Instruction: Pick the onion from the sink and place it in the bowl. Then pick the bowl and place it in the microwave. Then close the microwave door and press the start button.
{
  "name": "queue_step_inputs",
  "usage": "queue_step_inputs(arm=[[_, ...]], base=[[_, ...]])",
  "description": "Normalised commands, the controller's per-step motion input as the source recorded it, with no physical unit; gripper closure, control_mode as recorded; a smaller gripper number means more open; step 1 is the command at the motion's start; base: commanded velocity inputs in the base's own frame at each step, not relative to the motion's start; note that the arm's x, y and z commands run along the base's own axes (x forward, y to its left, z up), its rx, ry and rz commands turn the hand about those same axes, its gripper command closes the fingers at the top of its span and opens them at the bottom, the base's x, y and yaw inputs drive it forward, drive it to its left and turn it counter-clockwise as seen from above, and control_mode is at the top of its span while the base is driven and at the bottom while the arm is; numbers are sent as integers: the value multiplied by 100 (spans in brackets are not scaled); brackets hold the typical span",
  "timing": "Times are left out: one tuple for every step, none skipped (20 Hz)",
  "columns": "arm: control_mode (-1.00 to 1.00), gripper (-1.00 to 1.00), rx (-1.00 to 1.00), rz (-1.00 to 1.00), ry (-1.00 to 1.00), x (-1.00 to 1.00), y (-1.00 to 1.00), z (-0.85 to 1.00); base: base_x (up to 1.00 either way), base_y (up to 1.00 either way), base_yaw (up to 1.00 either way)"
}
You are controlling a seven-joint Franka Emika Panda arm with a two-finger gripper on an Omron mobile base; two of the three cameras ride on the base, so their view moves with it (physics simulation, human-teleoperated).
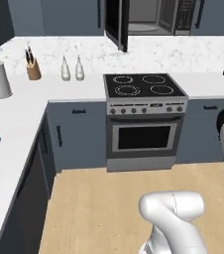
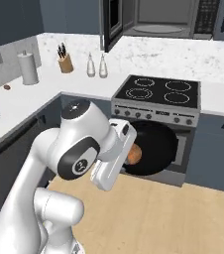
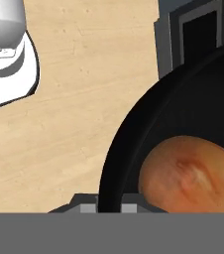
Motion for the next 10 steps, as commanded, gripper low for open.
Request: queue_step_inputs(arm=[[100,100,0,0,0,0,0,0],[100,100,0,0,0,0,0,0],[100,100,0,0,0,0,0,0],[100,100,0,0,0,0,0,0],[100,100,0,0,0,0,0,0],[100,100,0,0,0,0,0,0],[100,100,0,0,0,0,0,0],[100,100,0,0,0,0,0,0],[100,100,0,0,0,0,0,0],[100,100,0,0,0,0,0,0]], base=[[100,-57,7],[100,-69,13],[100,-69,13],[100,-69,12],[100,-81,12],[100,-90,12],[100,-81,10],[100,-73,9],[100,-71,10],[100,-74,11]])
